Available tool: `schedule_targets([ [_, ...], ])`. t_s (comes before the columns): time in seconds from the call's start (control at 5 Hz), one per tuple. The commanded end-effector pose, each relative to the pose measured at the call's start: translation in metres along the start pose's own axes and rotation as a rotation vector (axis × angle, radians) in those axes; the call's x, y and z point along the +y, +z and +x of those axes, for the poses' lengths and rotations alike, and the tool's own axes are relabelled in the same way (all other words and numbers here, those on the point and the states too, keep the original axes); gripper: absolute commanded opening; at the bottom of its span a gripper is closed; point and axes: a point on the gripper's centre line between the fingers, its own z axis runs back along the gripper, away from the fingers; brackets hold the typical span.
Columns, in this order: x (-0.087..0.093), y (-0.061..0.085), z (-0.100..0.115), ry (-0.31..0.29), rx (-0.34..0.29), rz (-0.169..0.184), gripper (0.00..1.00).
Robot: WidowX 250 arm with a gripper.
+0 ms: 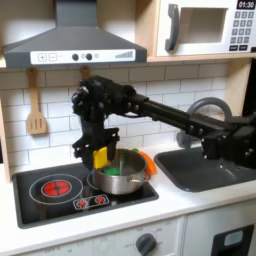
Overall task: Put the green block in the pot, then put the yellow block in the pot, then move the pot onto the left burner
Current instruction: 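Put the yellow block in the pot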
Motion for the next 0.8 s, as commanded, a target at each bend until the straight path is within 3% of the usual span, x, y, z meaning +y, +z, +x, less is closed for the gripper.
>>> schedule_targets([
  [0.0, -0.015, -0.014, -0.004, -0.032, 0.04, 0.001, 0.0],
  [0.6, -0.027, -0.013, -0.006, -0.059, 0.037, 0.015, 0.0],
])
